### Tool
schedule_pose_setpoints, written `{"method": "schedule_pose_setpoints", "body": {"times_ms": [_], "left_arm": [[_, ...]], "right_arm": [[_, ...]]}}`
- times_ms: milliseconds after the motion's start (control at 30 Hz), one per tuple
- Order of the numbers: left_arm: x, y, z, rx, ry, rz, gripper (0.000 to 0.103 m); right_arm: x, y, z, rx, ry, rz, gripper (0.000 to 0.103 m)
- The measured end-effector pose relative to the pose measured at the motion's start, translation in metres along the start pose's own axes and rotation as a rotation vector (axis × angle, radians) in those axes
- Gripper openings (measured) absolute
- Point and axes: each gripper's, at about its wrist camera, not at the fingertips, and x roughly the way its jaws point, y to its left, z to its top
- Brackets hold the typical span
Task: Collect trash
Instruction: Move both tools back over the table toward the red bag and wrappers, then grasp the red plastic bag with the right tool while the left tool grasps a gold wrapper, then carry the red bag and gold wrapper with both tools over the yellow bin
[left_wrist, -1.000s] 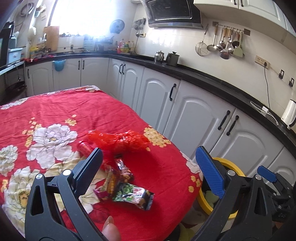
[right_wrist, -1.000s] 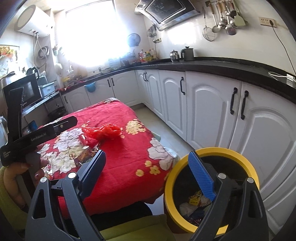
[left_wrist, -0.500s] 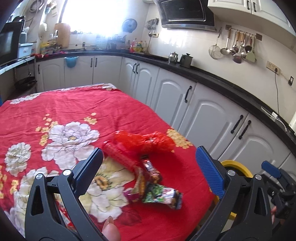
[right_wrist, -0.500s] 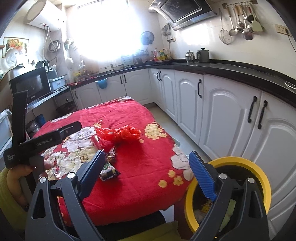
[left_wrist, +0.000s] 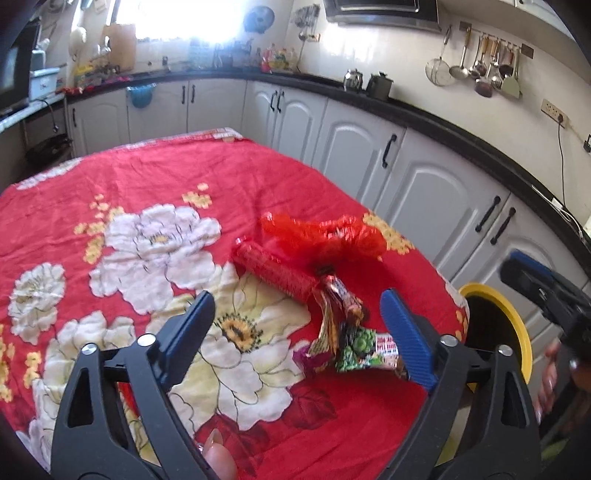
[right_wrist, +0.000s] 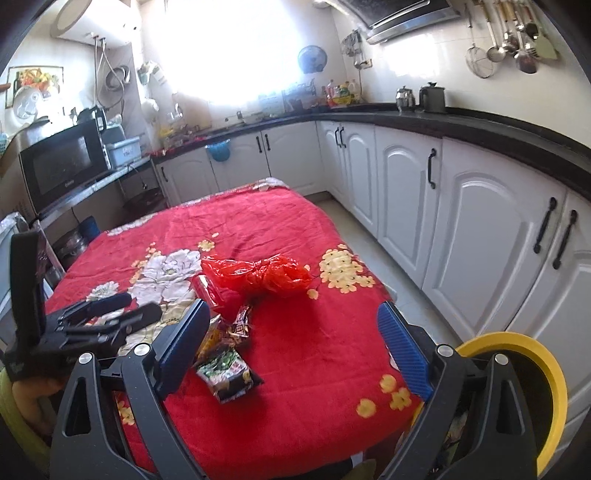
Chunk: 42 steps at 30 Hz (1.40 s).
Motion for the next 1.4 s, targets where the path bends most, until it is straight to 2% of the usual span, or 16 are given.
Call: {"method": "schedule_pose_setpoints", "body": {"times_ms": [200,333,400,533,600,667,767,833,900,933,967,1000,1067,1200,1400], "left_arm": [[0.015,-0.001,-0.007,0.006,0.060,-0.043,0.067],[0.027,-0.001,-0.012,0.000,0.102,-0.069,0.059],[0.032,-0.002,-0.013,0.003,0.116,-0.077,0.054],[0.040,-0.005,-0.015,0.004,0.140,-0.092,0.051],[0.044,-0.005,-0.015,-0.005,0.152,-0.106,0.046],[0.048,-0.005,-0.016,-0.008,0.163,-0.108,0.040],[0.054,-0.004,-0.018,-0.014,0.182,-0.108,0.039],[0.057,-0.004,-0.019,-0.014,0.197,-0.110,0.036],[0.060,-0.002,-0.021,-0.014,0.206,-0.113,0.032],[0.060,-0.002,-0.021,-0.016,0.212,-0.117,0.031],[0.062,-0.002,-0.022,-0.017,0.218,-0.117,0.029],[0.063,-0.002,-0.023,-0.017,0.222,-0.117,0.029],[0.064,-0.001,-0.025,-0.020,0.229,-0.121,0.028],[0.064,-0.001,-0.027,-0.021,0.237,-0.130,0.026],[0.063,0.003,-0.030,-0.038,0.250,-0.151,0.021]], "right_arm": [[0.046,-0.004,0.009,0.003,0.084,0.025,0.089],[0.080,-0.006,0.015,-0.002,0.135,0.013,0.089],[0.090,-0.005,0.017,-0.006,0.146,0.014,0.089],[0.116,0.001,0.024,-0.029,0.174,0.019,0.089],[0.128,0.005,0.026,-0.046,0.186,0.025,0.089],[0.140,0.007,0.028,-0.046,0.205,0.036,0.087],[0.157,0.009,0.028,-0.046,0.236,0.033,0.082],[0.168,0.009,0.027,-0.046,0.263,0.039,0.076],[0.174,0.008,0.024,-0.026,0.283,0.065,0.058],[0.174,0.007,0.023,-0.012,0.283,0.075,0.056],[0.174,0.005,0.022,0.003,0.281,0.085,0.048],[0.173,0.004,0.021,0.017,0.279,0.095,0.036],[0.170,0.001,0.019,0.031,0.277,0.100,0.025],[0.162,-0.009,0.011,0.078,0.267,0.091,0.017],[0.141,-0.031,-0.003,0.157,0.241,0.071,0.014]]}}
